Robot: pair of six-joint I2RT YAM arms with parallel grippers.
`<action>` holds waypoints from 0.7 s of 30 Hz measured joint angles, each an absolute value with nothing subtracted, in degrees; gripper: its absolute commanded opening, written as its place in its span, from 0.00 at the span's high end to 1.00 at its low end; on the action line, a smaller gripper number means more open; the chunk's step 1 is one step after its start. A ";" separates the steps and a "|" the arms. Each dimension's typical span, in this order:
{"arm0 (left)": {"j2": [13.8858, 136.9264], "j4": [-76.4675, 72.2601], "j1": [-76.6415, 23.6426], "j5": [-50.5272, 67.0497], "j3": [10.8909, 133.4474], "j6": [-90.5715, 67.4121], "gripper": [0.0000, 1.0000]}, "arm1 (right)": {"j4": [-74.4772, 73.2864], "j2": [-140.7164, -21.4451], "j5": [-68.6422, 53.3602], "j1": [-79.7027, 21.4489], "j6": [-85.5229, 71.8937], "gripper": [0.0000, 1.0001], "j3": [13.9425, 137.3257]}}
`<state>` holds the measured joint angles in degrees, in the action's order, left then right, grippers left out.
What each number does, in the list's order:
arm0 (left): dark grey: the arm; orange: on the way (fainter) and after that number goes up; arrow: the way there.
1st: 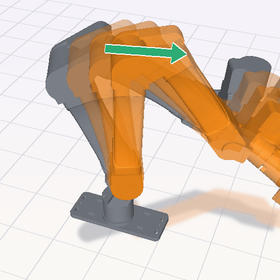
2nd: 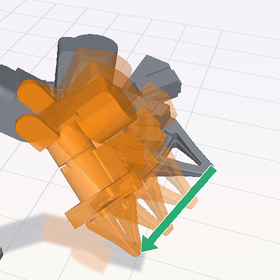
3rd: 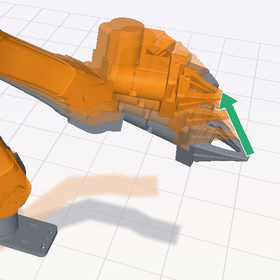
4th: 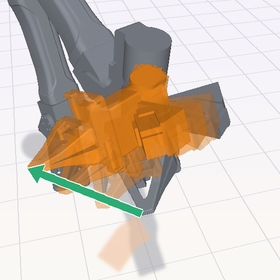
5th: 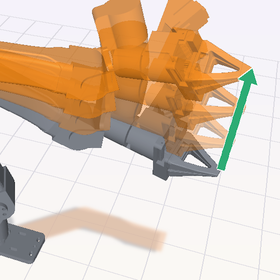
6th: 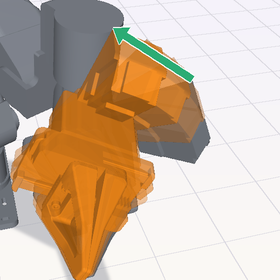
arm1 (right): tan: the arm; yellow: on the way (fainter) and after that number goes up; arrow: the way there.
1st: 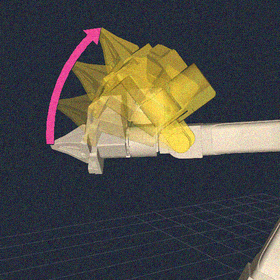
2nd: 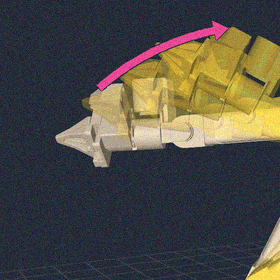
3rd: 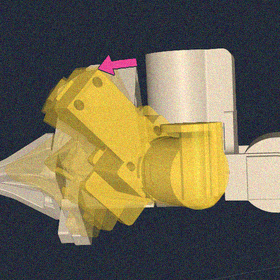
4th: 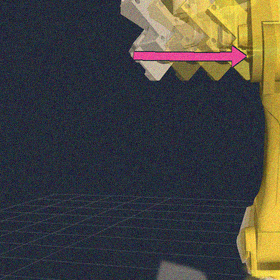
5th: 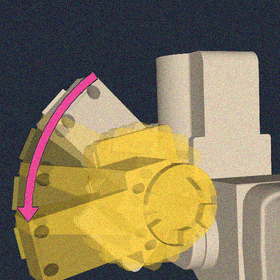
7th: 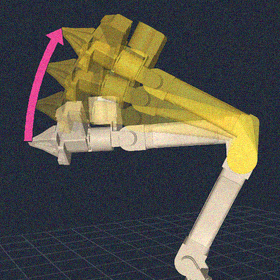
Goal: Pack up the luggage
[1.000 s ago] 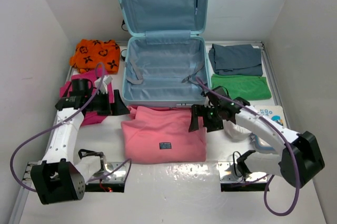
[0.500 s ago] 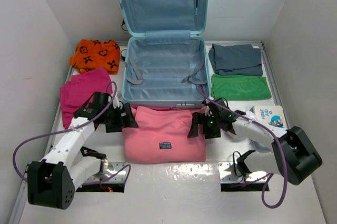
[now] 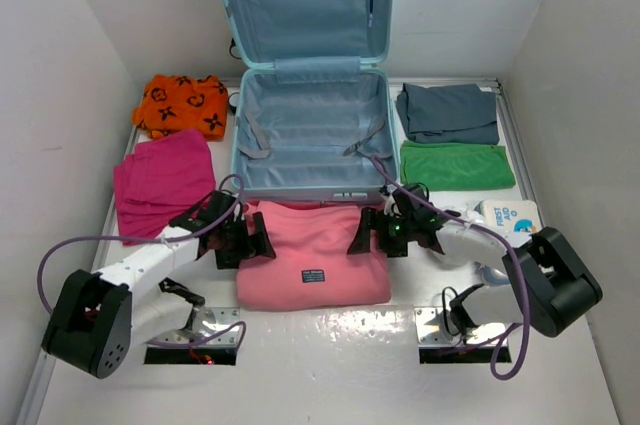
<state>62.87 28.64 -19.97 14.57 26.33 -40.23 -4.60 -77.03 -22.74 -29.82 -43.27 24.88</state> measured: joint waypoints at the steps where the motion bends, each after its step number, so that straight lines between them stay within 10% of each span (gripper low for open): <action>1: 62.83 27.57 -20.53 14.37 25.98 -41.43 0.01 | -3.81 -77.32 -22.74 -29.91 -43.64 0.10 24.82; 8: 61.67 20.84 -24.14 13.76 23.51 -47.92 0.28 | 1.26 -78.22 -17.65 -33.30 -47.40 0.47 23.38; 12: 61.06 18.55 -26.39 12.84 21.85 -50.09 0.56 | 3.40 -78.32 -14.22 -37.36 -48.84 0.92 22.13; 13: 60.80 18.31 -26.85 12.82 21.50 -50.39 0.80 | 3.60 -77.80 -13.56 -37.91 -49.28 0.95 21.78; 16: 58.57 18.22 -28.14 13.02 21.45 -50.15 1.00 | 2.07 -75.53 -11.84 -39.27 -50.19 1.00 21.32; 21: 54.13 20.67 -31.35 13.30 22.94 -48.75 1.00 | -6.04 -66.19 -9.19 -42.89 -48.75 1.00 21.21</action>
